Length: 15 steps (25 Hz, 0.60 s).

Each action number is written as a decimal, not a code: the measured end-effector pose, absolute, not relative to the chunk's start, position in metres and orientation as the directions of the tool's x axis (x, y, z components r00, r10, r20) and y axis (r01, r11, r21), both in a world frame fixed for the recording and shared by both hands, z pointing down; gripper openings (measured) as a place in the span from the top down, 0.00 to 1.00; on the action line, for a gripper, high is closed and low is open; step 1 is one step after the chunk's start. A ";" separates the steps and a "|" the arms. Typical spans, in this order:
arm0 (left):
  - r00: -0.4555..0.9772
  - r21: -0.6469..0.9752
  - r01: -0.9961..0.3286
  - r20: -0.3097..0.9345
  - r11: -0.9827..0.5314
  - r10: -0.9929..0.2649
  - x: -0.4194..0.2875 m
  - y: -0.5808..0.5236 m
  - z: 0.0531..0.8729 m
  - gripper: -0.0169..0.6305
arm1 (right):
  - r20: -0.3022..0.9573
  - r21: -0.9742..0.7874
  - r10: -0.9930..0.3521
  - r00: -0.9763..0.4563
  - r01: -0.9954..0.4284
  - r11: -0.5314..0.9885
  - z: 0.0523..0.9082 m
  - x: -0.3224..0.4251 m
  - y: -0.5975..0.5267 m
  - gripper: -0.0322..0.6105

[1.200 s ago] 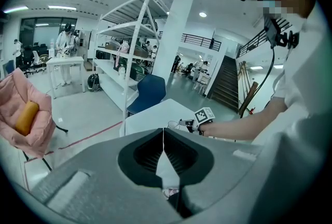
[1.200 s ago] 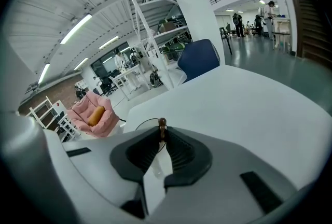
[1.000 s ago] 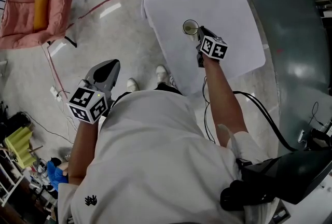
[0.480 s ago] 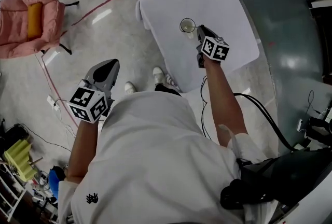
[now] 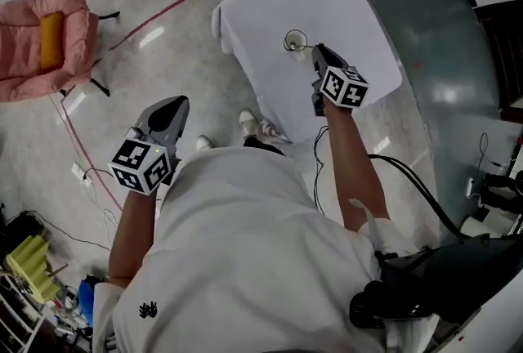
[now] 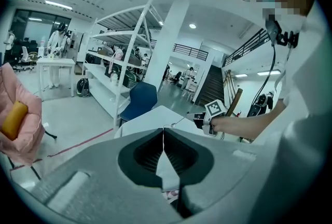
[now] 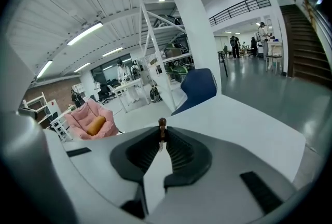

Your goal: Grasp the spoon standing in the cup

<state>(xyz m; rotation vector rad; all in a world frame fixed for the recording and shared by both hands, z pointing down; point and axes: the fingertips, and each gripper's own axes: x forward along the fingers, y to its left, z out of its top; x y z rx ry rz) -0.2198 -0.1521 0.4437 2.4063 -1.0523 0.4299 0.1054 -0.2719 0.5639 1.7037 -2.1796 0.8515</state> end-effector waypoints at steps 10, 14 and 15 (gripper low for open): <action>0.698 0.321 -0.711 0.432 -0.626 -0.571 -0.247 -0.132 0.447 0.95 | 0.499 -0.253 -0.801 -0.330 -0.940 0.230 0.516 0.045 -0.224 0.88; 0.702 0.324 -0.707 0.429 -0.628 -0.569 -0.262 -0.120 0.448 0.95 | 0.495 -0.252 -0.792 -0.357 -0.931 0.263 0.503 0.020 -0.196 0.88; 0.702 0.325 -0.707 0.429 -0.628 -0.568 -0.266 -0.117 0.448 0.95 | 0.494 -0.252 -0.790 -0.362 -0.930 0.268 0.501 0.014 -0.189 0.88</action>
